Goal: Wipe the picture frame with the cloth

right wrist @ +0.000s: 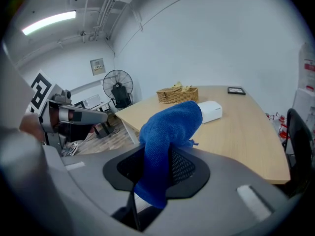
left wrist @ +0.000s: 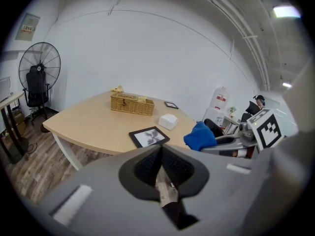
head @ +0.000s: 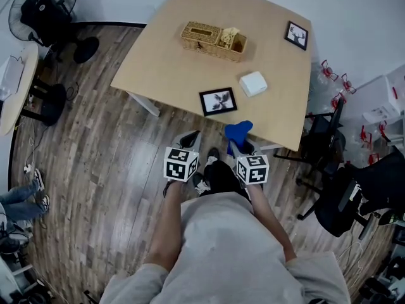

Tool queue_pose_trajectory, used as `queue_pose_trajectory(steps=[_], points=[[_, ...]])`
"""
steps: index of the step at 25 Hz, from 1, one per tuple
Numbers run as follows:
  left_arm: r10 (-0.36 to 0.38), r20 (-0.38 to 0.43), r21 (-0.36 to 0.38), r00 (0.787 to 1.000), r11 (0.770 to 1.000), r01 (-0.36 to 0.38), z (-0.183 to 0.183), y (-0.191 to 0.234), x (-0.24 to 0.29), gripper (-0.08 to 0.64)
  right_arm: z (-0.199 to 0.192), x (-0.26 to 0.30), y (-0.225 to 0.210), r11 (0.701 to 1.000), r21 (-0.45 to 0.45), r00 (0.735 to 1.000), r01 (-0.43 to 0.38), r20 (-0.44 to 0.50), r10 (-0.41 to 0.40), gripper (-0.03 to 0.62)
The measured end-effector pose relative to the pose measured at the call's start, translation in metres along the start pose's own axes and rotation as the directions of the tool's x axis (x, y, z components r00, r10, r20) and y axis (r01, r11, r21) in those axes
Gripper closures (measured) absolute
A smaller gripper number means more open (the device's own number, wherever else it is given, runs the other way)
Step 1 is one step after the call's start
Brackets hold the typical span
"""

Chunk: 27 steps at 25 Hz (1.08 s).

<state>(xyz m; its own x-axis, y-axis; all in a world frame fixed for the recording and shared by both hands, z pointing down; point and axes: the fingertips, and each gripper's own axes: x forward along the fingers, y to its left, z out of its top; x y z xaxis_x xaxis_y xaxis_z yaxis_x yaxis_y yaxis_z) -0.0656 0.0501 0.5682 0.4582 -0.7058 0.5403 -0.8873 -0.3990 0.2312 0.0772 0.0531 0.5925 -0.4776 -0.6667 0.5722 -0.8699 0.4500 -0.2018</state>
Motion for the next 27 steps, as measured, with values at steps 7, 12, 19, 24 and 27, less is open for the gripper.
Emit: queue_pose_trajectory(steps=[7, 12, 19, 24, 27], points=[[0.005, 0.008, -0.001, 1.0, 1.0, -0.005, -0.001, 0.0, -0.002, 0.508, -0.002, -0.001, 0.005, 1.0, -0.016, 1.0, -0.012, 0.001, 0.012, 0.486], [0.005, 0.008, 0.005, 1.0, 1.0, -0.005, -0.003, 0.001, -0.004, 0.508, -0.006, -0.001, 0.008, 1.0, -0.017, 1.0, -0.015, -0.002, 0.014, 0.486], [0.004, 0.02, 0.007, 1.0, 1.0, -0.004, 0.003, 0.006, -0.005, 0.508, -0.001, 0.004, 0.014, 0.999, -0.034, 1.0, -0.024, -0.002, 0.024, 0.486], [0.01, 0.02, 0.004, 1.0, 1.0, -0.01, 0.003, 0.011, -0.007, 0.508, 0.0, 0.006, 0.018, 0.999, -0.038, 1.0, -0.03, -0.005, 0.03, 0.486], [0.015, 0.02, -0.001, 1.0, 1.0, -0.015, 0.003, 0.014, -0.008, 0.508, 0.001, 0.008, 0.02, 0.998, -0.043, 0.999, -0.035, -0.004, 0.035, 0.486]])
